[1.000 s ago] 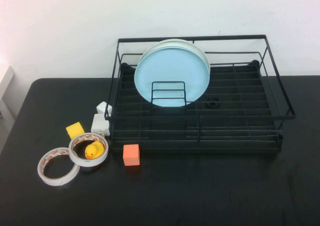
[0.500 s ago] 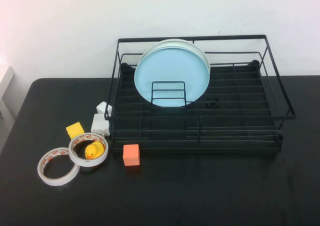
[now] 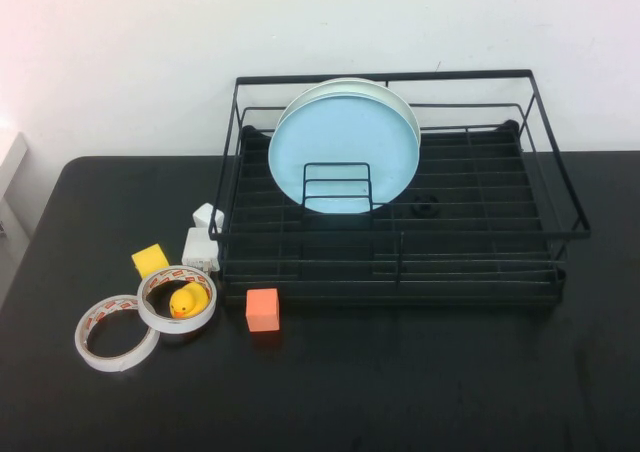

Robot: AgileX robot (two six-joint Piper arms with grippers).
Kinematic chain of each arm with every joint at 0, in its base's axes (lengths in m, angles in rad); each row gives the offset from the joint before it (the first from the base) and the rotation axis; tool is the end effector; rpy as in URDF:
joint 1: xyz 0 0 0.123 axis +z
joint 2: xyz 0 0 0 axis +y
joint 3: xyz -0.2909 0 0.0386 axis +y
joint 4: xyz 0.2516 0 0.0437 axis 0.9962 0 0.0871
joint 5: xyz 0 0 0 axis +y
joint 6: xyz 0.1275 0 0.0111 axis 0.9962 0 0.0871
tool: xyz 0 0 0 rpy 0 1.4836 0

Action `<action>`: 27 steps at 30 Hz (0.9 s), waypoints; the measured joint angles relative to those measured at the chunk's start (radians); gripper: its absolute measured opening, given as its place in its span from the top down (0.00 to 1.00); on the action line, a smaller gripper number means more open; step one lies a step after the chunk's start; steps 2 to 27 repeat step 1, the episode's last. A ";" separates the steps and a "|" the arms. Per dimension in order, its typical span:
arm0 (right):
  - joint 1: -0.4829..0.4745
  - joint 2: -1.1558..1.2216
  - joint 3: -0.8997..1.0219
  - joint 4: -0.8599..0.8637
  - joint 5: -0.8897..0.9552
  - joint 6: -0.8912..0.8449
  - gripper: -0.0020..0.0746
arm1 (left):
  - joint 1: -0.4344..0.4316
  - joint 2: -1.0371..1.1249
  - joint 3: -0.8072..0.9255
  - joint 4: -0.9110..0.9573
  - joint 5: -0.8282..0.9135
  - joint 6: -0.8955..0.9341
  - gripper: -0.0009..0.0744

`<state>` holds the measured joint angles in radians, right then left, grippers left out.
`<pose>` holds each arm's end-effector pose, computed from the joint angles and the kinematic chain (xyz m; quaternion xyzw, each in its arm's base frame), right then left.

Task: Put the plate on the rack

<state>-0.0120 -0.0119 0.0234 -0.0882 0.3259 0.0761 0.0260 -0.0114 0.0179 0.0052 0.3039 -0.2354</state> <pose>0.0847 -0.0046 0.1674 0.0104 0.7893 -0.0171 0.6136 0.0853 0.0024 0.1720 -0.1004 0.7750 -0.0631 0.6208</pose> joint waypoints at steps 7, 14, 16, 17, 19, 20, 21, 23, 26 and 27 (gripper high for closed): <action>0.000 0.000 0.000 0.000 0.000 0.000 0.98 | 0.000 0.000 0.000 0.000 0.000 0.001 0.99; 0.000 0.000 0.000 0.000 0.000 0.000 0.98 | 0.000 0.000 0.000 0.000 0.000 0.001 0.99; 0.000 0.000 0.000 0.000 0.000 0.000 0.98 | 0.000 0.000 0.000 0.000 0.000 0.001 0.99; 0.000 0.000 0.000 0.000 0.000 0.000 0.98 | 0.000 0.000 0.000 0.000 0.000 0.001 0.99; 0.000 0.000 0.000 0.000 0.000 0.000 0.98 | 0.000 0.000 0.000 0.000 0.000 0.001 0.99; 0.000 0.000 0.000 0.000 0.000 0.000 0.98 | 0.000 0.000 0.000 0.000 0.000 0.001 0.99; 0.000 0.000 0.000 0.000 0.000 0.000 0.98 | 0.000 0.000 0.000 0.000 0.000 0.001 0.99; 0.000 0.000 0.000 0.000 0.000 0.000 0.98 | 0.000 0.000 0.000 0.000 0.000 0.001 0.99; 0.000 0.000 0.000 0.000 0.000 0.000 0.98 | 0.000 0.000 0.000 0.000 0.000 0.001 0.99; 0.000 0.000 0.000 0.000 0.000 0.000 0.98 | 0.000 0.000 0.000 0.000 0.000 0.001 0.99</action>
